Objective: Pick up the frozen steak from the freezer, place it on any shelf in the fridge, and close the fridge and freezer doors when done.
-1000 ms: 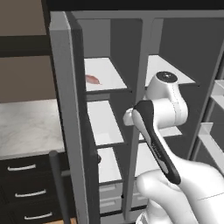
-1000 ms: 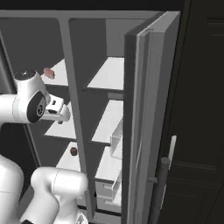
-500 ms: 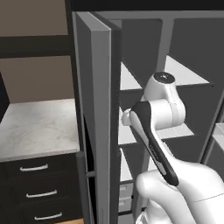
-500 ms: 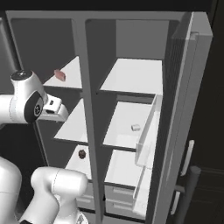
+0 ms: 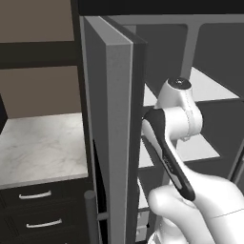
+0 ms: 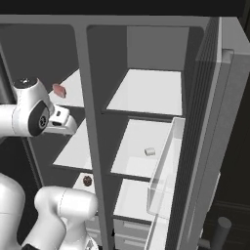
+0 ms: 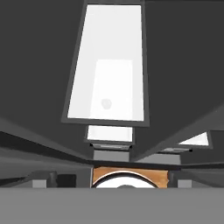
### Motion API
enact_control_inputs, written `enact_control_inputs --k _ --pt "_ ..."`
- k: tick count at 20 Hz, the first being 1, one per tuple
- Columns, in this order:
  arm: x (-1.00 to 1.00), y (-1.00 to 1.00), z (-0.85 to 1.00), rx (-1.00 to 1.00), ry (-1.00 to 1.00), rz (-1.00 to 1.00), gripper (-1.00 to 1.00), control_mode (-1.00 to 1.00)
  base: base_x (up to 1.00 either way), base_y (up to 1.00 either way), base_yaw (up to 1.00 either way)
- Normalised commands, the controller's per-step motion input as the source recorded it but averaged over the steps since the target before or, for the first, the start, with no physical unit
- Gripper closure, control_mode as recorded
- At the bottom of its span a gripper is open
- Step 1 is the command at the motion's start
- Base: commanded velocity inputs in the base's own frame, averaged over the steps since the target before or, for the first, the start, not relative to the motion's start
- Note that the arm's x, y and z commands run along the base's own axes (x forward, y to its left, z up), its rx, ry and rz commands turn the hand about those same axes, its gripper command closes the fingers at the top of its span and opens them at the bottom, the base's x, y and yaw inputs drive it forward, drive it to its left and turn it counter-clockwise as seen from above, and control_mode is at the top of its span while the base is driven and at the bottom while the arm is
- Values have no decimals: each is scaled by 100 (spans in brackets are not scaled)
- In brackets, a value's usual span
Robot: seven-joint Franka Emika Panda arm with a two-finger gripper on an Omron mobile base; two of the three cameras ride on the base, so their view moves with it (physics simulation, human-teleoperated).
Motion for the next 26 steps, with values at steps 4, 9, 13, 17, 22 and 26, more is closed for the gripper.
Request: enact_control_inputs --k 4,9,13,17,22,26 --pt "0 0 90 0 -26 0 -100 -100 0 0 0" --pt "12 4 84 0 -29 10 -100 -100 0 0 0" --pt "53 4 42 0 -12 20 -100 -100 0 0 0" --pt "72 45 11 0 -8 17 -100 -100 0 0 0" --pt "83 47 -4 0 0 3 -100 -100 0 0 0" --pt "88 20 -26 0 8 1 -100 -100 0 0 0"
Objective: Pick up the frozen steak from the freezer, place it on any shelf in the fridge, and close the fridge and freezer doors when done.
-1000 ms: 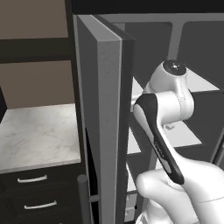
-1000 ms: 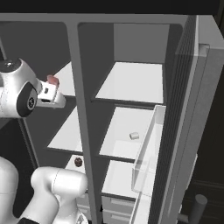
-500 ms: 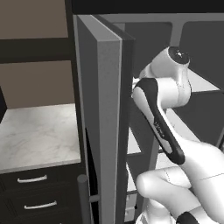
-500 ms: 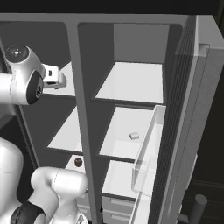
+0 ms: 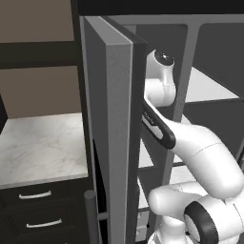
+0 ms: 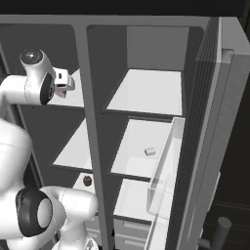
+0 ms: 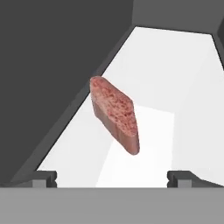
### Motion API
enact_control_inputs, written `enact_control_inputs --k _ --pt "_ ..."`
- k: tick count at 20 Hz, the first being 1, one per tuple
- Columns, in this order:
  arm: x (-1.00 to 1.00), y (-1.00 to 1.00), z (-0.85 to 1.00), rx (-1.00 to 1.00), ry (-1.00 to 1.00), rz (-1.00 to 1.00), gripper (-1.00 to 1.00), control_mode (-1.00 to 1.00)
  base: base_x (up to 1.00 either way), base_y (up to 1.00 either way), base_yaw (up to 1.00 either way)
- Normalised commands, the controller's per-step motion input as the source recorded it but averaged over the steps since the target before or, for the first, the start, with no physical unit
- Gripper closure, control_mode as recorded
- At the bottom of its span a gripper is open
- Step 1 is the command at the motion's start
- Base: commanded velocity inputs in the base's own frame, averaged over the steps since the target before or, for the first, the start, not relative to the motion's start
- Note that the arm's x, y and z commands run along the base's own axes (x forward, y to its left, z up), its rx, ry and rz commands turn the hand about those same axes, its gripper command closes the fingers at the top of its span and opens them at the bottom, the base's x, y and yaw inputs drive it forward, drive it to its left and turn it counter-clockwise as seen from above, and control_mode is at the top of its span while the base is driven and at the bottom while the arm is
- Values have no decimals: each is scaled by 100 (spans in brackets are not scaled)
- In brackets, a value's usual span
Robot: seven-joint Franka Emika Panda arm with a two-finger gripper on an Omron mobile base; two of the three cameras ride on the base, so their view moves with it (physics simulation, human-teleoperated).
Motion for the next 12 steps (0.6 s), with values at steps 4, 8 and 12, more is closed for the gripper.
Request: enact_control_inputs --k 4,8,12 --pt "78 5 -13 0 11 0 -100 -100 0 0 0" --pt "75 2 -34 -1 15 0 -100 -100 0 0 0" --pt "49 0 -32 -4 5 0 -100 -100 0 0 0"
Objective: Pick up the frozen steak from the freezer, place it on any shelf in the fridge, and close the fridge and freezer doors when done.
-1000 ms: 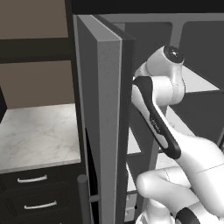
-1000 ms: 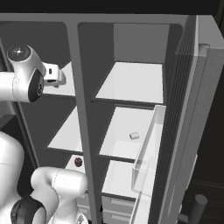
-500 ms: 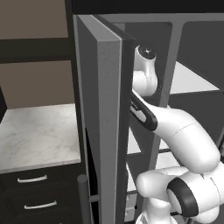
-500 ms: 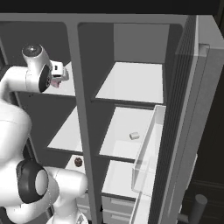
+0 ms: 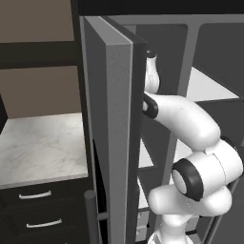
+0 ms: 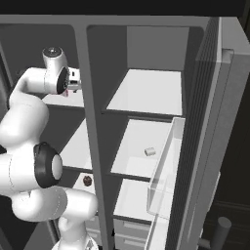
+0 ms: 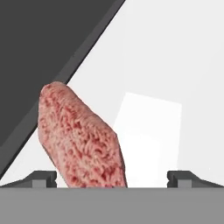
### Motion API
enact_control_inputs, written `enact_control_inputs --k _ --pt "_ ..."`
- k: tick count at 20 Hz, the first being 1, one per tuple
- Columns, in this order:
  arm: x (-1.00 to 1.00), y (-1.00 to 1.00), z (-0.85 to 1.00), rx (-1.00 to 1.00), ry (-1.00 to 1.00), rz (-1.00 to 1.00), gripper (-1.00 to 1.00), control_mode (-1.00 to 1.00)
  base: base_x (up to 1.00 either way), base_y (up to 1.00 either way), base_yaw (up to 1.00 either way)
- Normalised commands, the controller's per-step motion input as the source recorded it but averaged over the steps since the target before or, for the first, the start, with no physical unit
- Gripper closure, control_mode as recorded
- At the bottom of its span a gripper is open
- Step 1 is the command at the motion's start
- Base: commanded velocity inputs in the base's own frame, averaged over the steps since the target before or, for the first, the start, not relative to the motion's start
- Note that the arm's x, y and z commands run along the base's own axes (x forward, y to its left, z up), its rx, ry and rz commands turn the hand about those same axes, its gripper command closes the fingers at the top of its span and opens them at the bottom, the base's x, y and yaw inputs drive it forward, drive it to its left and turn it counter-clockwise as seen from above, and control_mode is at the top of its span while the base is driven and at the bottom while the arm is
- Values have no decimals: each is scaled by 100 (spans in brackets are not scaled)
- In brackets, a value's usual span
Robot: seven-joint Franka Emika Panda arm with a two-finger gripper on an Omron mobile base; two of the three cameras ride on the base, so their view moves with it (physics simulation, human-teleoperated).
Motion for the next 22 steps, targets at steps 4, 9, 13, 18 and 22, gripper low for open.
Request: enact_control_inputs --k 4,9,13,18,22 --pt "37 5 -27 -7 0 0 -100 -100 0 0 0" --pt "4 4 -58 -10 0 0 100 -100 0 0 0" --pt "0 0 -30 -2 -1 2 100 -100 0 0 0" --pt "-4 0 0 0 0 0 100 -100 0 0 0" --pt "-72 -13 2 2 -11 0 100 -100 0 0 0"
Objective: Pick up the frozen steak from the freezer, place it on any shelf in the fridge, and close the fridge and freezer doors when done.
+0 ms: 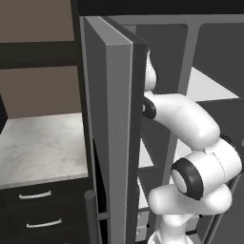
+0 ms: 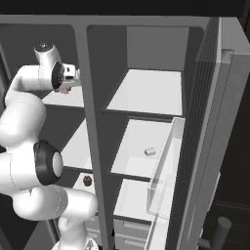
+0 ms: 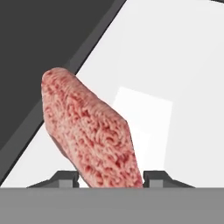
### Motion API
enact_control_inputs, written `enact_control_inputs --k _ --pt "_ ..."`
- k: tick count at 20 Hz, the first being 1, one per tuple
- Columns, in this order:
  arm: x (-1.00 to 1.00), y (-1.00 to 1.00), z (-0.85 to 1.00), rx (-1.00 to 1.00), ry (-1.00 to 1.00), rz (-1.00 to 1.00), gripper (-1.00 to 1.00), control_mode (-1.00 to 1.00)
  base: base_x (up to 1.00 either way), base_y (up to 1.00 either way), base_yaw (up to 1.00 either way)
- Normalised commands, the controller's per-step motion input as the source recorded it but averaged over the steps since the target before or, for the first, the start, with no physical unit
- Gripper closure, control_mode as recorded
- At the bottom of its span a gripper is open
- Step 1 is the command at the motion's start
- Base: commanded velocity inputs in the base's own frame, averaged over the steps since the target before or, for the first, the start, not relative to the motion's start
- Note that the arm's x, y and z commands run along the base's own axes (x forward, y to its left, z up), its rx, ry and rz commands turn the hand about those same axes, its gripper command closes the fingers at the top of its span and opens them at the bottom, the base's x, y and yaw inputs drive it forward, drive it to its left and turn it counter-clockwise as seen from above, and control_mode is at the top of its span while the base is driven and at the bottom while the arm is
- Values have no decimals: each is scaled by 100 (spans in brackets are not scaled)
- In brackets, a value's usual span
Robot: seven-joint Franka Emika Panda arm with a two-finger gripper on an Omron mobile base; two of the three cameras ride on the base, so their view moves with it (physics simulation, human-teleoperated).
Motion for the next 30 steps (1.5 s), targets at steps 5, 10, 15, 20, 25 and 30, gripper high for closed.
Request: enact_control_inputs --k 5,10,15,20,25,30 --pt "-100 -24 38 3 -24 -2 100 -100 0 0 0" --pt "-100 -50 28 1 -11 -9 100 -100 0 0 0" --pt "-100 -55 14 0 3 -12 100 -100 0 0 0" --pt "-100 -44 0 0 17 -10 100 -100 0 0 0" --pt "-90 -28 -5 0 30 -4 100 -100 0 0 0" --pt "-21 -12 -3 0 0 0 100 -100 0 0 0"
